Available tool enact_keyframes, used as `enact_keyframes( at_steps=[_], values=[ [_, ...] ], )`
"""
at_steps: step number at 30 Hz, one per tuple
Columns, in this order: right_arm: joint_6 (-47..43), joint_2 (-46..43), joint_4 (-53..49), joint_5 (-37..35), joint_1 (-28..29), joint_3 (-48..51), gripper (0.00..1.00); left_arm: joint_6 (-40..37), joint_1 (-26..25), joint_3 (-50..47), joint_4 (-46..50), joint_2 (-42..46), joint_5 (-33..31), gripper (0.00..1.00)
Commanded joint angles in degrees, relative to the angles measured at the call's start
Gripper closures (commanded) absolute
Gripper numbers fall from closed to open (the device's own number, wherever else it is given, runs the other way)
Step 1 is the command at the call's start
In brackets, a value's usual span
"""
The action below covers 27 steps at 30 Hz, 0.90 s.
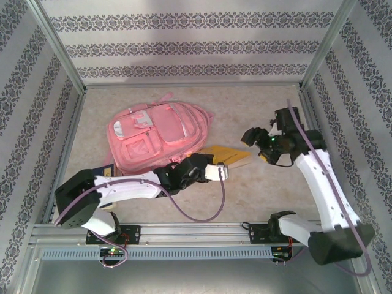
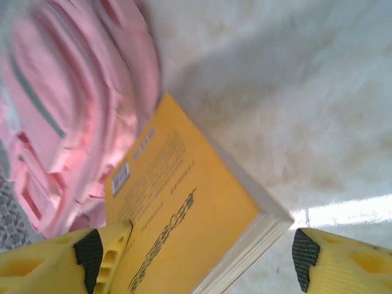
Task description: Pack the student bag
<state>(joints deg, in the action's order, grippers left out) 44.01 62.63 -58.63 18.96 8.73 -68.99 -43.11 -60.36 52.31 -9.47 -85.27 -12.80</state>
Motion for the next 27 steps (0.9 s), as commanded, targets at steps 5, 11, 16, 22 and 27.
enact_keyframes(
  at_steps=[5,11,16,22,27],
  values=[
    [-2.59,-8.09,4.50,-8.39,0.31,-1.41,0.23,35.48,5.95,17.77,19.05,6.57,4.08,1.00],
    [3.67,-15.44,24.46,-2.79,0.70,9.73,0.26,66.80,15.07,27.40,27.38,5.63,15.38,1.00],
    [12.10,-15.61,37.56,2.45,3.58,15.34,0.24,84.17,18.77,30.73,23.53,4.72,19.25,1.00],
    [28.89,-7.97,54.22,13.90,6.19,16.72,0.04,102.22,21.75,28.72,12.57,6.20,19.36,1.00],
    [39.79,-4.32,67.12,11.12,9.41,18.78,0.02,114.19,23.00,25.20,5.25,7.57,18.70,1.00]
  ],
)
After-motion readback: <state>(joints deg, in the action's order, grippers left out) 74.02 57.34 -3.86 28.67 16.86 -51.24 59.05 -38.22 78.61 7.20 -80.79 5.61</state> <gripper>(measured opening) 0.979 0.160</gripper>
